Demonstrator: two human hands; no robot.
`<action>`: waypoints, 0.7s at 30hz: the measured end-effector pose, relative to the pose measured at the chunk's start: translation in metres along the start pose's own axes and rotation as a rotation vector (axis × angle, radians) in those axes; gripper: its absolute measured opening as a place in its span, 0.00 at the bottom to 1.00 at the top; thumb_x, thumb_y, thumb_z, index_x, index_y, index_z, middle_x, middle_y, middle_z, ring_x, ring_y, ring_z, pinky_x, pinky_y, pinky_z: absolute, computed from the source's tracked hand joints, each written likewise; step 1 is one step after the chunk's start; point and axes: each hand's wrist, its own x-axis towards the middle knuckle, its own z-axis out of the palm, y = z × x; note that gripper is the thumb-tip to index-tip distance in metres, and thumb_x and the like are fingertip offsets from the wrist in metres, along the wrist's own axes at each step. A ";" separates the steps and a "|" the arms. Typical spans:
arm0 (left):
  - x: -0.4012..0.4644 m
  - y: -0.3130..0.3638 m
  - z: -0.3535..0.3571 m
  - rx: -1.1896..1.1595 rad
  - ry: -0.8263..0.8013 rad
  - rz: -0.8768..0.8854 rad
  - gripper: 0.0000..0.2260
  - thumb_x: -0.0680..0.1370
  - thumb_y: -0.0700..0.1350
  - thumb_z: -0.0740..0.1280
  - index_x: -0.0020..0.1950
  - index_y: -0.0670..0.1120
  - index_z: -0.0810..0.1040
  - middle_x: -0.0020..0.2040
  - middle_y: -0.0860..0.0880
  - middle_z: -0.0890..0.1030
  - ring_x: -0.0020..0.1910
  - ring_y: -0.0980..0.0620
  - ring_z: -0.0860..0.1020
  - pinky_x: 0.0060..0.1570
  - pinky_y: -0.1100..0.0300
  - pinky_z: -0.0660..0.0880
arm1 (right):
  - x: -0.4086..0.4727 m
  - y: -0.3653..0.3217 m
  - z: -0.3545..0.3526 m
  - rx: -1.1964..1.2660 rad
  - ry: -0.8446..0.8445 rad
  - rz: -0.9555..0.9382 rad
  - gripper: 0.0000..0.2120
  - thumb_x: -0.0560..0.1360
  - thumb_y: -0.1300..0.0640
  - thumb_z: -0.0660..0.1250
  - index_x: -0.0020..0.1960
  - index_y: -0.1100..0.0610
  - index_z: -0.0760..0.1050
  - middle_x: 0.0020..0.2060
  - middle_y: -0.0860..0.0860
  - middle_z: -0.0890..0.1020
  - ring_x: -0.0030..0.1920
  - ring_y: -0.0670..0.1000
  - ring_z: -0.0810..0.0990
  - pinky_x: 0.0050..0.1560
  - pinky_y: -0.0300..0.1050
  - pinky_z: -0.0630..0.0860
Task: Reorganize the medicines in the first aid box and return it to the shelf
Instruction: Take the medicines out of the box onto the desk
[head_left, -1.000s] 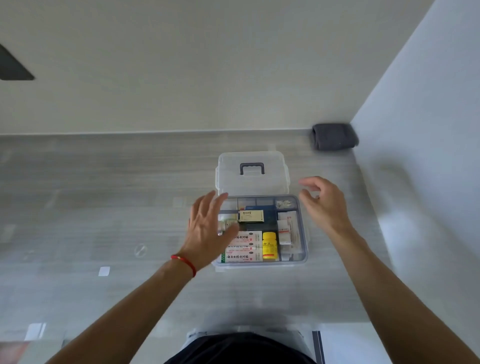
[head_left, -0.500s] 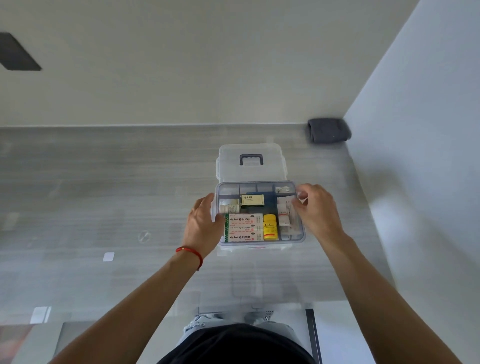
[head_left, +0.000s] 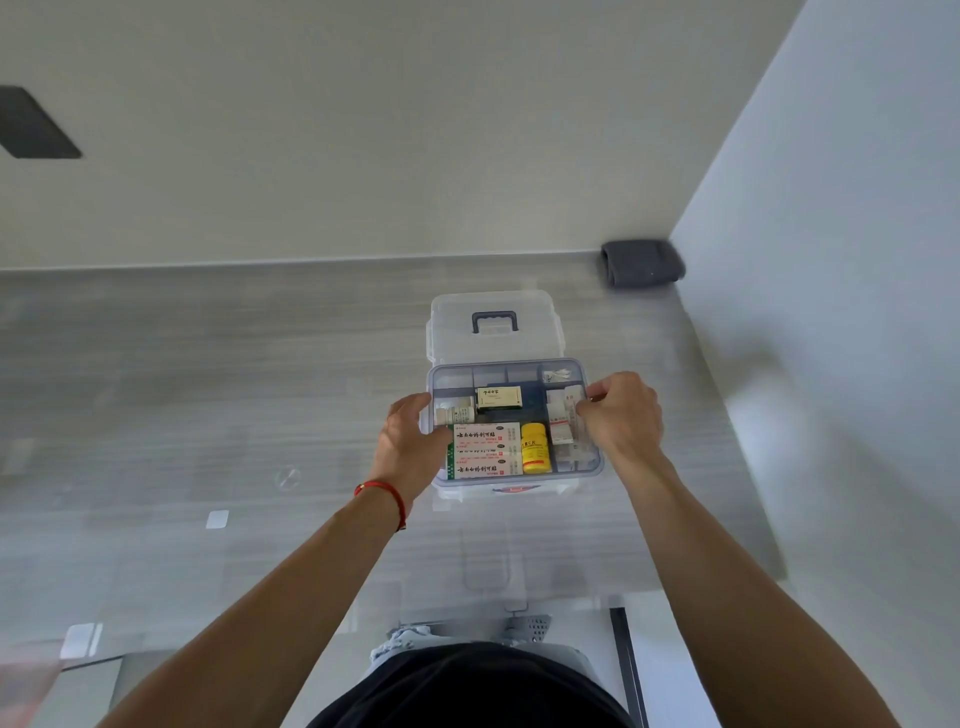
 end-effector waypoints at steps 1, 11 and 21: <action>0.002 0.001 0.000 -0.042 -0.019 -0.013 0.20 0.76 0.40 0.66 0.67 0.53 0.77 0.69 0.51 0.73 0.61 0.54 0.72 0.35 0.74 0.69 | -0.001 -0.002 -0.002 0.012 0.004 0.010 0.02 0.74 0.62 0.74 0.42 0.59 0.85 0.39 0.54 0.86 0.29 0.45 0.75 0.36 0.46 0.80; 0.004 0.001 -0.010 -0.213 -0.108 -0.179 0.31 0.74 0.30 0.60 0.76 0.51 0.69 0.69 0.37 0.74 0.68 0.43 0.73 0.56 0.55 0.70 | -0.005 0.004 -0.016 0.141 -0.017 -0.123 0.17 0.76 0.57 0.75 0.62 0.52 0.75 0.38 0.40 0.77 0.40 0.44 0.79 0.39 0.39 0.75; -0.007 0.008 -0.021 -0.346 -0.168 -0.143 0.25 0.78 0.34 0.64 0.74 0.48 0.71 0.68 0.48 0.73 0.69 0.47 0.71 0.63 0.55 0.70 | -0.002 0.008 -0.021 0.431 -0.170 -0.084 0.10 0.78 0.57 0.72 0.45 0.41 0.83 0.43 0.40 0.87 0.48 0.48 0.86 0.51 0.52 0.85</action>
